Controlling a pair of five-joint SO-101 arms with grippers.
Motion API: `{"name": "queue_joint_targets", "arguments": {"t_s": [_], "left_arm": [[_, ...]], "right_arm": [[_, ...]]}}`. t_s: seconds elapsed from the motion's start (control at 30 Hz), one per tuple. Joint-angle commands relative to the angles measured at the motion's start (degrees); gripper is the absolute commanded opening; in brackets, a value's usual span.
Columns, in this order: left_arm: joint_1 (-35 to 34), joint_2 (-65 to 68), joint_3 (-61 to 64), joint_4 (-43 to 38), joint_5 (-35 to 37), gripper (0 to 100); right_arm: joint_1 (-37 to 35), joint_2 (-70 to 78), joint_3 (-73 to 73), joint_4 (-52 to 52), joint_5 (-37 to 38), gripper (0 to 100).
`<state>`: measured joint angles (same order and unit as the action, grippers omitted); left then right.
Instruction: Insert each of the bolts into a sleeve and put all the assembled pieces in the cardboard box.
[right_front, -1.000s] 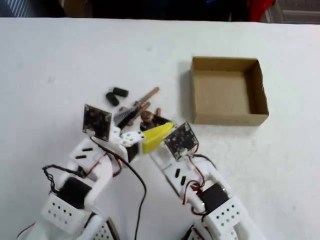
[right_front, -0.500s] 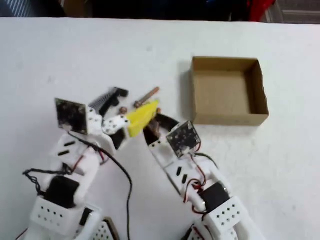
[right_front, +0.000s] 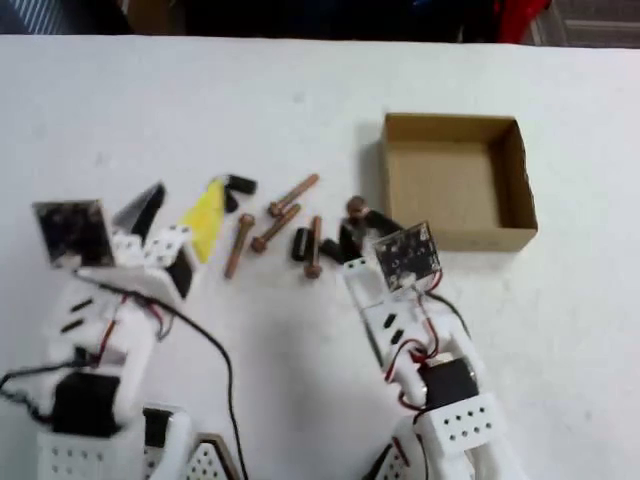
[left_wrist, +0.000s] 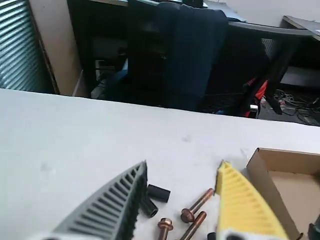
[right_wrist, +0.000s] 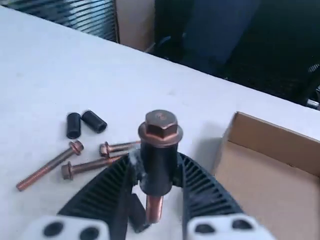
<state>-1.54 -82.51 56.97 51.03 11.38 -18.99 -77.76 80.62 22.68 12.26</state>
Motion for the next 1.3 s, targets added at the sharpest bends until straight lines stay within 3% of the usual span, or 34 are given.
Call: {"name": "queue_joint_targets", "arguments": {"t_s": [0.0,0.17,0.4,0.63,1.27], "left_arm": [[-1.63,-6.46,-2.99,7.03,-4.66,19],[-5.23,-14.29,0.09,9.14,-16.53,5],[-11.38,-18.59,10.46,8.70,-18.37,2],[-11.21,-18.59,19.96,6.15,-18.37,2],[-11.21,-18.86,32.53,6.07,-24.70,2]], "right_arm": [[3.30,-0.84,-6.77,4.79,3.87,1.6],[7.43,-0.57,-11.69,11.12,4.31,1.6],[14.99,2.95,-30.33,28.18,8.62,1.6],[16.75,28.44,-53.36,37.76,9.23,1.6],[19.91,91.56,-94.15,38.20,9.23,1.7]]}}
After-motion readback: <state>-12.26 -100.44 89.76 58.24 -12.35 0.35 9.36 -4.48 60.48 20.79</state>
